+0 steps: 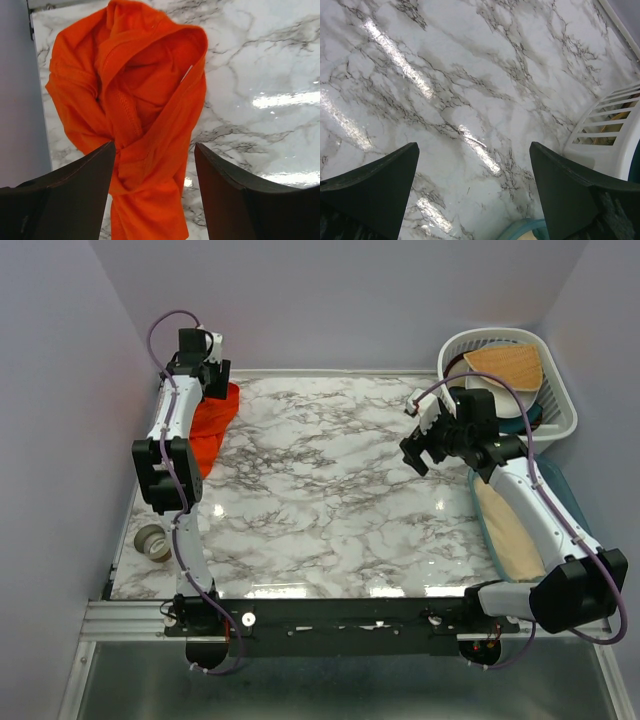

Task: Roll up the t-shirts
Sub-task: Pick up the T-shirt at the corner of the board.

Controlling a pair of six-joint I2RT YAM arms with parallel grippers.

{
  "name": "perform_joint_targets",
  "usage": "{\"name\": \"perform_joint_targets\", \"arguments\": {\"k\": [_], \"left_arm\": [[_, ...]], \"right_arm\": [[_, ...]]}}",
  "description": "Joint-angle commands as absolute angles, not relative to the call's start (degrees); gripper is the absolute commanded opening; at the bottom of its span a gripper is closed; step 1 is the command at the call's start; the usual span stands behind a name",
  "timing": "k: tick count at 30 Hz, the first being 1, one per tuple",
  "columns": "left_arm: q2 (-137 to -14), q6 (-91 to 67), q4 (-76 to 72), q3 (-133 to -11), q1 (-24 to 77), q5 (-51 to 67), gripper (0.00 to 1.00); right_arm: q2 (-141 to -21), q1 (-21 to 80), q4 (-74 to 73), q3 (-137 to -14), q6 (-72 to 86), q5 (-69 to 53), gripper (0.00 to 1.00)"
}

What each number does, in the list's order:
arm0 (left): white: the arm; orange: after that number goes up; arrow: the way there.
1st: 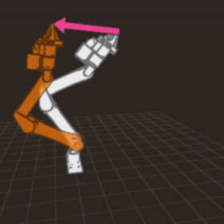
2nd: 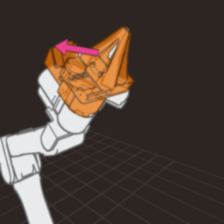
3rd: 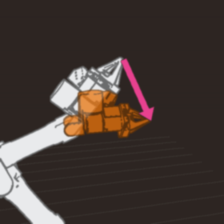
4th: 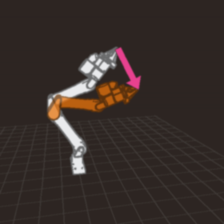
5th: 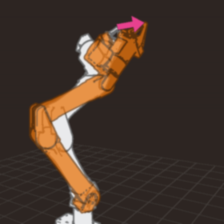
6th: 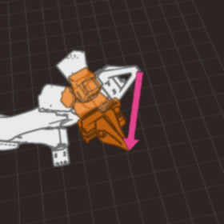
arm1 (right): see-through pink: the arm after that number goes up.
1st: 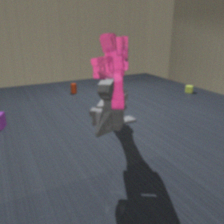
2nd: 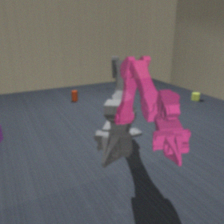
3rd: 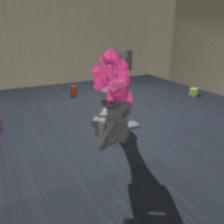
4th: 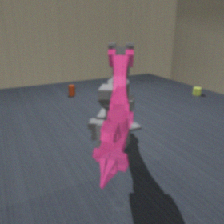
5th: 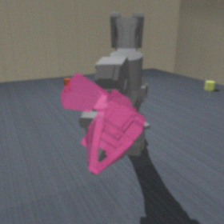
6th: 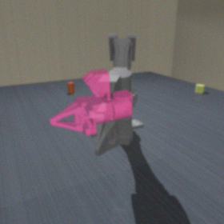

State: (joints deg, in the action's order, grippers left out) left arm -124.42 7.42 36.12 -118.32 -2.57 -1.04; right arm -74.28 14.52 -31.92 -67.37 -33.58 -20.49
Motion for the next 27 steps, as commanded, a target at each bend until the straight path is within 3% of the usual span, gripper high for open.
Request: {"name": "perform_joint_targets", "arguments": {"k": [1,12,18,27], "left_arm": [[-124.6,7.9,39.5,-116.8,-4.4,-6.0,0.75],[-129.1,9.4,38.2,-120.7,-5.7,-7.1,0.66],[-132.9,9.8,37.9,-124.5,-6.6,-4.8,0.57],[-134.2,9.7,36.8,-126.8,-6.7,-3.5,0.35]], "right_arm": [[-75.8,14.5,-33.5,-66.8,-33.7,-23.1,1.0],[-77.3,14.5,-34.2,-67.9,-33.0,-24.1,1.0],[-76.8,14.5,-35.8,-67.2,-32.7,-24.1,1.0],[-78.1,14.5,-35.8,-67.6,-32.6,-23.6,1.0]]}}
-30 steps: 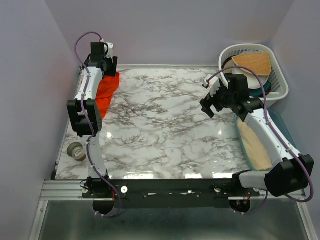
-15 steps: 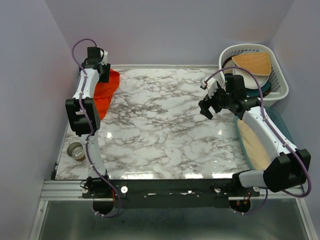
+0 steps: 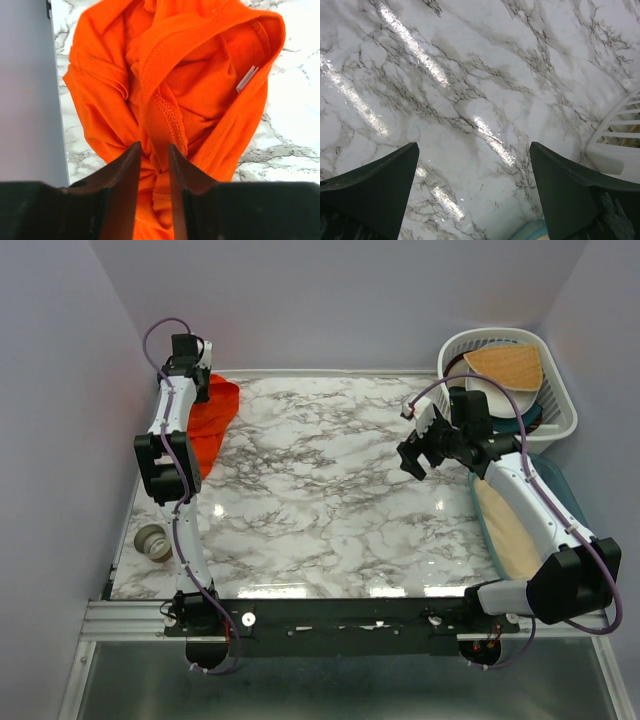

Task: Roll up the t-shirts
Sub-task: Pick up the T-shirt at the corner of the board.

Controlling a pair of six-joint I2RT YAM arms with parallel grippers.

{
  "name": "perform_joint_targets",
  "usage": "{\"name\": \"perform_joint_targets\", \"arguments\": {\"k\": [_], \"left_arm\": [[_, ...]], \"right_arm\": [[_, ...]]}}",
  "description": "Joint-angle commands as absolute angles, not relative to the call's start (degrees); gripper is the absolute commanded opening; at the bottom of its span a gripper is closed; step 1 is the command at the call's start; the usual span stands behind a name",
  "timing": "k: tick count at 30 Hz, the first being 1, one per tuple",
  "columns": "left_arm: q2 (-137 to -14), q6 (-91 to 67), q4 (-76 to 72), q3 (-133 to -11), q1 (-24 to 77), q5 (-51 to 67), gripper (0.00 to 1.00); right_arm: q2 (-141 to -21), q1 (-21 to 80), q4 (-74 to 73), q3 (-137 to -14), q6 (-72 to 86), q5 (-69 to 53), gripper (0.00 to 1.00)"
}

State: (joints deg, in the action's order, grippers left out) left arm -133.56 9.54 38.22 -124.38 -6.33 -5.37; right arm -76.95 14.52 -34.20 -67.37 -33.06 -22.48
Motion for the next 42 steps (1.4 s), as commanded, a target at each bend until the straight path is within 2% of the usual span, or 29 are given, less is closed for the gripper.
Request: {"name": "perform_joint_targets", "arguments": {"k": [1,13,16,19,24,29,31,33,34,35,42], "left_arm": [[-134.2,9.8,36.7,-126.8,-6.7,-3.3,0.32],[-137.6,9.7,35.9,-131.3,-6.9,-4.4,0.33],[-138.2,9.4,35.6,-131.7,-7.3,-4.7,0.38],[-139.0,9.1,35.7,-132.3,-7.5,-4.6,0.39],[-139.4,8.9,35.7,-132.5,-7.7,-4.1,0.33],[-139.7,8.8,35.7,-132.5,-7.6,-3.4,0.23],[-139.7,8.8,35.6,-132.5,-7.6,-3.5,0.22],[-139.6,8.3,35.3,-132.5,-7.6,-5.2,0.3],[-139.6,8.1,35.0,-132.5,-7.6,-6.8,0.44],[-139.5,8.0,35.0,-132.5,-7.7,-7.3,0.47],[-140.4,7.6,35.0,-132.9,-8.3,-5.1,0.46]], "right_arm": [[-78.3,14.5,-35.8,-67.7,-32.6,-23.6,1.0],[-80.4,14.5,-36.6,-70.0,-32.5,-23.3,1.0],[-80.2,14.5,-36.7,-69.9,-32.5,-23.0,1.0],[-80.2,14.5,-36.9,-69.5,-32.4,-23.1,1.0],[-80.8,14.4,-37.2,-70.5,-31.9,-22.9,1.0],[-81.6,14.5,-37.1,-70.9,-31.9,-22.9,1.0],[-82.0,14.6,-37.2,-71.4,-31.9,-22.9,1.0],[-82.1,14.6,-37.1,-71.5,-32.0,-22.7,1.0],[-82.0,14.5,-37.0,-71.6,-32.0,-22.6,1.0],[-82.0,14.6,-36.9,-71.5,-32.0,-22.5,1.0],[-81.9,14.5,-36.7,-70.8,-32.0,-22.7,1.0]]}}
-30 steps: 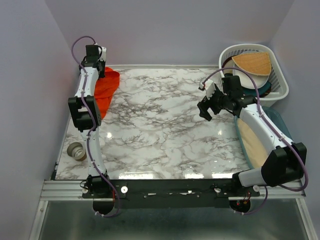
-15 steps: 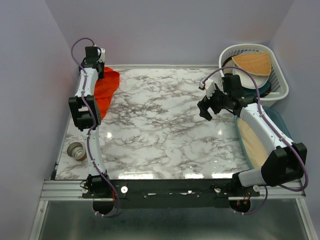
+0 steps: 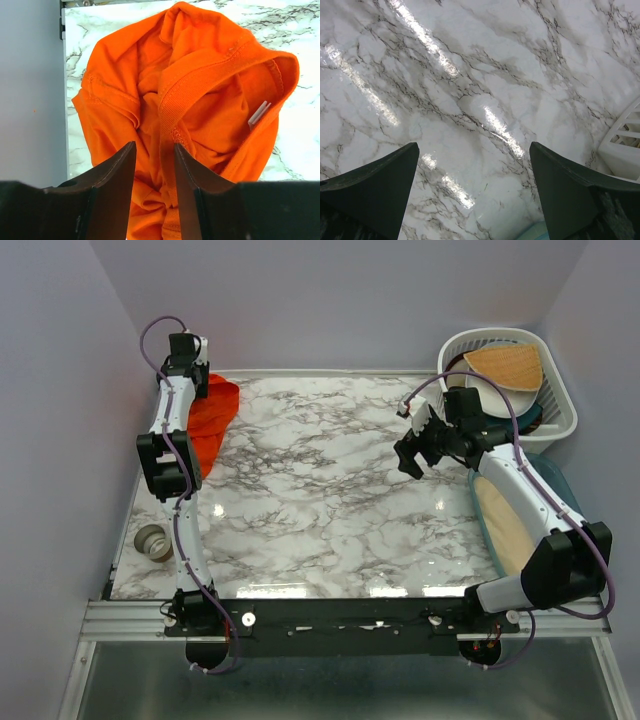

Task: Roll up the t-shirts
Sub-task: Pick up the T-shirt at the corner of the board, then place the T-shirt at the center of the board.

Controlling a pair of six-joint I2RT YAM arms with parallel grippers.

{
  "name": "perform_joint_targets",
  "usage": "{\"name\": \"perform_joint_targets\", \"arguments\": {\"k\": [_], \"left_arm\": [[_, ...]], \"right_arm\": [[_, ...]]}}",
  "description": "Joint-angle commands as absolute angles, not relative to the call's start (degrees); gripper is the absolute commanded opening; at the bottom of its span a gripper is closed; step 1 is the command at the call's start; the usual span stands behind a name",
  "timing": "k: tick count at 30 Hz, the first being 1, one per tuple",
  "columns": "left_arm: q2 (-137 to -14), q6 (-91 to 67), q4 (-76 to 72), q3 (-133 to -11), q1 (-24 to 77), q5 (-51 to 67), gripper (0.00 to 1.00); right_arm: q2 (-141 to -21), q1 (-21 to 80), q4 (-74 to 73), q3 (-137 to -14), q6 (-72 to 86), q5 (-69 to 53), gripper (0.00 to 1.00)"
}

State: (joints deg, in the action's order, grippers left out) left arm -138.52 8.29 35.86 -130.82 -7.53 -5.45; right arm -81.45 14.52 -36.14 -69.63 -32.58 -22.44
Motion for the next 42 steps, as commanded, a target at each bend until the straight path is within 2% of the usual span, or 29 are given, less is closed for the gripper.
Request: {"name": "perform_joint_targets", "arguments": {"k": [1,6,14,20,23,26,29,34,37,41,42], "left_arm": [[-140.5,7.6,35.2,-133.1,-8.3,-4.6,0.43],[-141.3,7.4,36.1,-133.6,-8.3,-0.7,0.33],[-139.3,7.2,36.4,-133.2,-8.3,-0.1,0.0],[-129.7,5.4,38.6,-131.0,-7.7,10.1,0.0],[-119.8,4.5,41.4,-125.2,-7.0,18.3,0.0],[-109.7,7.5,47.6,-120.3,-3.8,21.4,0.0],[-100.8,9.0,52.3,-115.3,2.5,19.9,0.0],[-88.8,7.7,53.4,-103.0,13.2,29.1,0.0],[-84.7,8.8,53.3,-97.3,17.6,38.0,0.0],[-78.2,10.0,45.7,-88.5,27.8,38.4,0.0],[-74.6,9.5,43.2,-86.5,28.1,38.5,0.05]], "right_arm": [[-82.0,14.5,-36.7,-70.8,-31.9,-22.7,1.0],[-82.6,14.8,-37.2,-71.5,-32.0,-22.6,1.0],[-83.8,15.1,-37.1,-72.3,-31.5,-23.3,1.0],[-85.8,15.1,-37.8,-74.4,-31.3,-26.6,0.99],[-87.4,15.1,-38.1,-77.3,-31.8,-29.5,0.99],[-90.4,15.1,-37.1,-80.7,-30.2,-31.7,0.97],[-91.7,15.1,-34.9,-82.8,-25.5,-34.1,0.96],[-90.2,15.2,-33.9,-85.3,-19.8,-35.4,0.94],[-88.1,15.2,-36.6,-88.2,-20.5,-31.7,0.95],[-82.6,15.2,-39.9,-89.6,-23.5,-24.4,0.97],[-81.7,15.2,-40.7,-89.0,-24.3,-23.3,0.97]]}}
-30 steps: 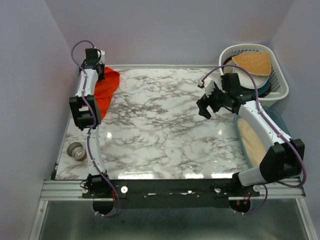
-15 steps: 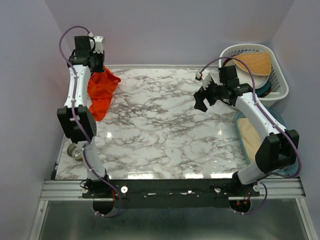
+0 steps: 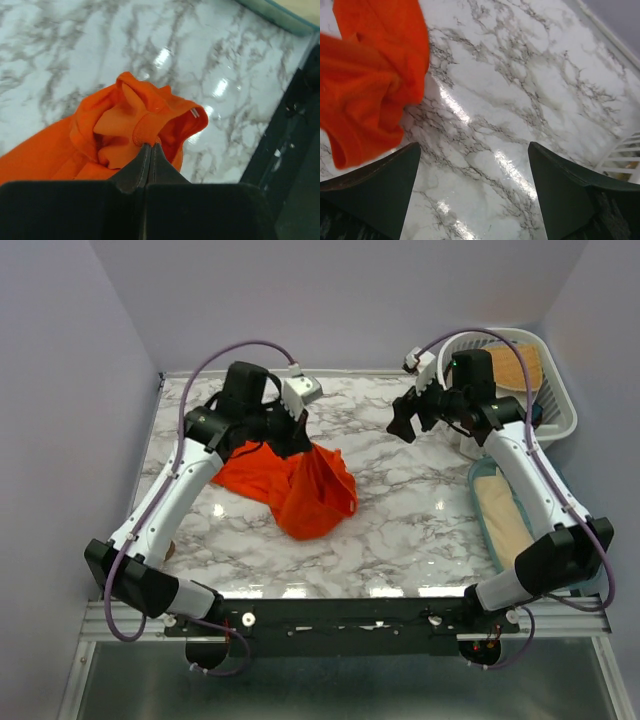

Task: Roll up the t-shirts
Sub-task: Place the T-shirt at the center of the board.

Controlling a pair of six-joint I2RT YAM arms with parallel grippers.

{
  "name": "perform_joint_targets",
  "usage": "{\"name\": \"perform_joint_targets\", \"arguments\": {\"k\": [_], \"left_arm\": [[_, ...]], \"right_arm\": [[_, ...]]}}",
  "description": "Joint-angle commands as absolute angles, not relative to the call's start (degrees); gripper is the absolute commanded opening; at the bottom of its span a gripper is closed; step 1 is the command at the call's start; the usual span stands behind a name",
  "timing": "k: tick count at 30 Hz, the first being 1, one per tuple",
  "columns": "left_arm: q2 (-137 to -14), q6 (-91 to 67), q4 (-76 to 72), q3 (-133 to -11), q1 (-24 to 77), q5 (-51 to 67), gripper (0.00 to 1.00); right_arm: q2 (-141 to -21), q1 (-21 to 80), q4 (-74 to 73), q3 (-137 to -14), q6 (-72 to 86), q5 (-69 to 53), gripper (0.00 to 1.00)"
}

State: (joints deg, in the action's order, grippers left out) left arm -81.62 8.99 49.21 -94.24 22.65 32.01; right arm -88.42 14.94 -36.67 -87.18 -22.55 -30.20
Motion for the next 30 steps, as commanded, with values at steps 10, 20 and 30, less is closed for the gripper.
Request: {"name": "perform_joint_targets", "arguments": {"k": [10,20,30], "left_arm": [[-59.3,3.3,34.1,-63.2,24.2,16.8,0.7],[-62.0,-2.8,35.9,-54.7,18.5,16.2,0.71],[-63.0,-6.8,34.3,-54.5,7.7,16.5,0.71]], "right_arm": [[-78.6,17.3,-44.0,-80.8,-19.9,-29.0,0.92],[-88.4,30.6,-44.8,-71.1,-28.7,-23.8,0.89],[-103.7,32.5,-44.2,-81.9,-35.4,-32.7,0.89]]}}
